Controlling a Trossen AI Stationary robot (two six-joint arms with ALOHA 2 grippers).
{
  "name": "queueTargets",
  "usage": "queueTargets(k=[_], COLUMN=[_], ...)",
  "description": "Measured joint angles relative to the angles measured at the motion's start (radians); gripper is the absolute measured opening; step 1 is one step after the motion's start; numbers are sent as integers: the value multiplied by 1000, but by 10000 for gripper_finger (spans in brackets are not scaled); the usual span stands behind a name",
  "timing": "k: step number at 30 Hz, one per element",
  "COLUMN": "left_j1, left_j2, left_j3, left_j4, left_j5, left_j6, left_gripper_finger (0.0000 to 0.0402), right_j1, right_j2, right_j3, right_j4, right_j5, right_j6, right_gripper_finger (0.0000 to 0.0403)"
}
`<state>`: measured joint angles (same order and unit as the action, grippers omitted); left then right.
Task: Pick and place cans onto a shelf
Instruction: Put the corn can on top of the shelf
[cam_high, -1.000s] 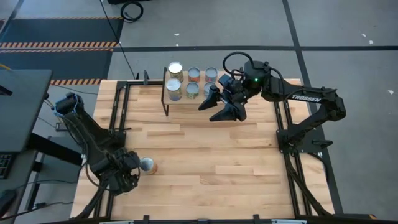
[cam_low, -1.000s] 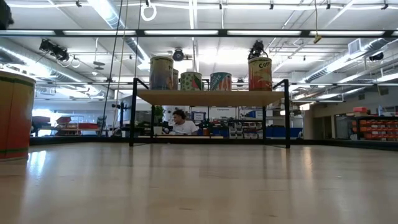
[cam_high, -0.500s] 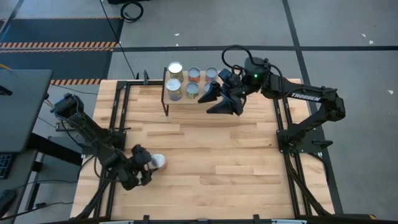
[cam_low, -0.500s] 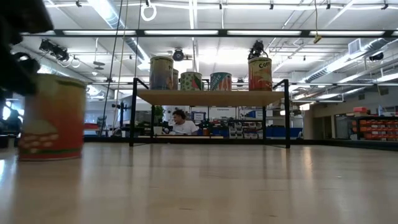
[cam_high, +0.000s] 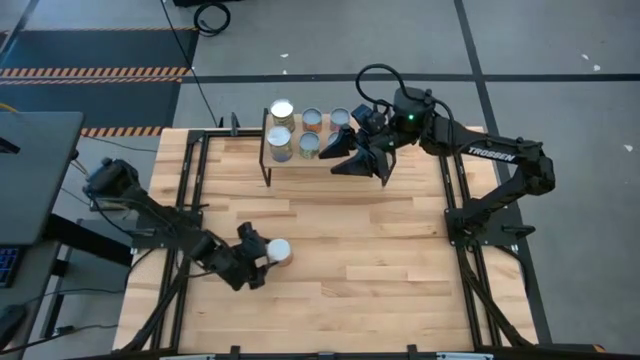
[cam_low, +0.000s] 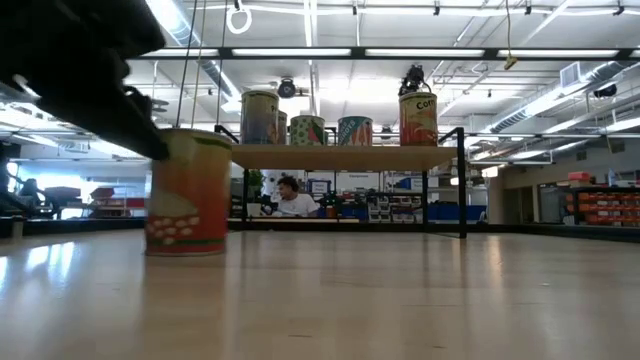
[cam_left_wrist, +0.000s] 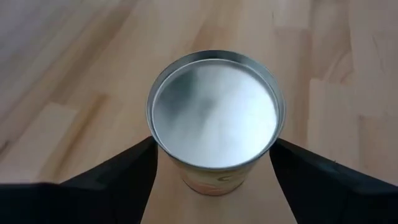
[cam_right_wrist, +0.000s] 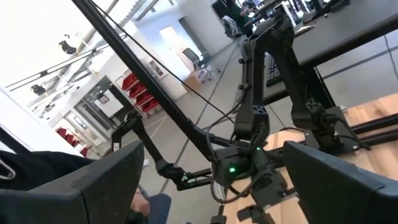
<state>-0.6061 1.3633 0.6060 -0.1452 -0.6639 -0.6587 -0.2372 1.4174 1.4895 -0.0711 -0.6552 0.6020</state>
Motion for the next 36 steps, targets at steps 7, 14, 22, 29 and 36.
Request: queueTargets(k=[7, 14, 22, 29, 36], left_j1=[107, 121, 155, 207, 256], left_j2=[60, 64, 64, 120, 217], left_j3=[0, 0, 0, 1, 1], left_j4=[102, 114, 147, 280, 549], left_j5=[134, 149, 172, 172, 227], left_j6=[99, 159, 201, 302, 362], left_gripper_finger=[310, 263, 320, 349, 350], right_j1=[5, 6, 6, 6, 35], right_j2=[0, 0, 0, 2, 4], right_j3=[0, 0, 0, 0, 0], right_j4=[-19, -82, -104, -201, -290], right_j5=[-4, -19, -16, 37, 78], right_j6=[6, 25, 27, -11, -58], right_gripper_finger=[390, 390, 390, 390, 390])
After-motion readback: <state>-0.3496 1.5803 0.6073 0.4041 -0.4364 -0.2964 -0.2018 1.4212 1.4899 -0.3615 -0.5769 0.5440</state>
